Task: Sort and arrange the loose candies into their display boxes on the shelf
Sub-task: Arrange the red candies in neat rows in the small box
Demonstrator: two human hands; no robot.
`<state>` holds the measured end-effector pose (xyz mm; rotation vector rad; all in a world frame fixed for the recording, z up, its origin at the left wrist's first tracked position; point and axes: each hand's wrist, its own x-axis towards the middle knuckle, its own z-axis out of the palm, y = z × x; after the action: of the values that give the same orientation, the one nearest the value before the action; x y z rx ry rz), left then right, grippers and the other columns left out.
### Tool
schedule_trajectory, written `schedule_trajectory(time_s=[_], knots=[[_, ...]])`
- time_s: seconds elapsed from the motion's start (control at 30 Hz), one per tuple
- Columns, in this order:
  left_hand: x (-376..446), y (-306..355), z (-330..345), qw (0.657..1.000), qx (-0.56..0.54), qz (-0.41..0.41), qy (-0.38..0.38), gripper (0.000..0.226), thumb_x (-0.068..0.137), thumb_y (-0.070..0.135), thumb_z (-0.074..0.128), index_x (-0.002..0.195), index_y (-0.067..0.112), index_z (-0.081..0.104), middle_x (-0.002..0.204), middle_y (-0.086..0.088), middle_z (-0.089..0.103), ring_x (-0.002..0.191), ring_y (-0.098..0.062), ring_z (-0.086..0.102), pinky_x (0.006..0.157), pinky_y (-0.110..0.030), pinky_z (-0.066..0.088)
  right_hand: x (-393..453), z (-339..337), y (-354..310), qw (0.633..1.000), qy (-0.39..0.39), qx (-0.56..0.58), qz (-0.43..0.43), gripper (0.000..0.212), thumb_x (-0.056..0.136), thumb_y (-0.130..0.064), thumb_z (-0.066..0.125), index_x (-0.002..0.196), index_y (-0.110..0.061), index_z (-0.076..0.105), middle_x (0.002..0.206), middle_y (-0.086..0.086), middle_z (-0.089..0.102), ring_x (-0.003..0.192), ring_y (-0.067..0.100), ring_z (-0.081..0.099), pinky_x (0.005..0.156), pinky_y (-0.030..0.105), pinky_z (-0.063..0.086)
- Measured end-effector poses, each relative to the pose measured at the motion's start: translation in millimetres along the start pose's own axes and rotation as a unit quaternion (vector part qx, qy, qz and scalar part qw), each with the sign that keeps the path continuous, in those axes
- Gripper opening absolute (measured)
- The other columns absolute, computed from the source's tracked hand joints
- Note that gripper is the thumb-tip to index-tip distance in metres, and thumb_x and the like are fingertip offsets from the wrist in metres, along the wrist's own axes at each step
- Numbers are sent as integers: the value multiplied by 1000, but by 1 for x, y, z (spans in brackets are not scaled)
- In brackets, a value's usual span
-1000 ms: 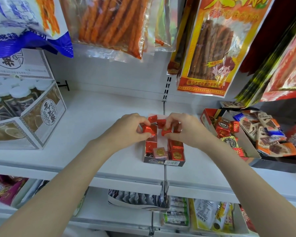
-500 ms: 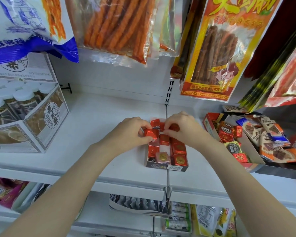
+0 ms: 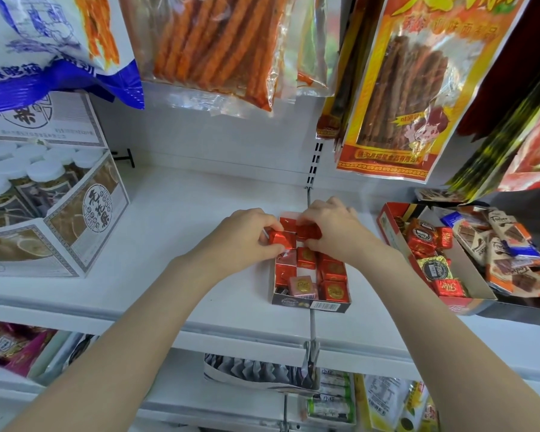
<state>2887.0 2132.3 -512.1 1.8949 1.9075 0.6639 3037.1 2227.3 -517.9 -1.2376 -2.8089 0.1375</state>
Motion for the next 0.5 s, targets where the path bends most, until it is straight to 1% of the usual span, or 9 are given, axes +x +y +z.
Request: schedule_trajectory(time_s=[0.07,0.13,0.23,0.3,0.37,0.43,0.5], knots=[[0,-1,0,1000,11,2,-3,35,81,30,66,114,18,62,99,2,55,89,-11,55,84,-25,44,-1,2,1,1000,-2,-7,0,33,84,-27,62,116,-23,56,114,3,55,114,23,38,88,35,30],[1,-2,0,1000,15,3,-5,35,81,30,66,115,19,62,99,3,55,90,-10,54,84,-25,44,-2,3,1,1000,20,22,6,27,82,-26,64,108,-22,57,105,5,52,110,23,41,85,32,34],[1,-2,-1,1000,12,2,-5,35,81,31,66,114,20,62,96,6,54,90,-10,53,84,-24,44,-4,-5,0,990,66,122,5,28,81,-14,64,107,-17,54,99,1,53,92,15,47,71,21,40],[0,-2,-3,1000,7,1,-8,35,81,31,67,114,20,63,98,4,57,91,-11,56,85,-26,45,-5,-18,1,978,73,193,10,34,79,-10,65,107,-19,48,98,-2,55,83,13,53,67,19,46],[-1,-1,-4,1000,0,-1,-13,34,80,30,68,112,20,64,99,3,59,91,-12,58,86,-28,47,-9,-27,2,972,58,229,5,33,77,-8,66,100,-21,46,99,-1,53,83,15,57,71,24,52],[-1,-2,-5,1000,-7,-4,-15,32,79,30,69,110,20,65,98,1,61,90,-14,59,87,-31,49,-14,-28,1,981,22,192,-20,22,77,-12,68,88,-19,51,95,-2,54,86,15,57,74,25,52],[-1,-2,-5,1000,-11,-7,-18,32,79,29,69,109,20,65,97,-1,61,90,-15,60,87,-33,49,-20,-23,-1,990,-34,130,-42,18,77,-20,69,78,-23,52,92,-6,54,90,14,53,77,26,49]])
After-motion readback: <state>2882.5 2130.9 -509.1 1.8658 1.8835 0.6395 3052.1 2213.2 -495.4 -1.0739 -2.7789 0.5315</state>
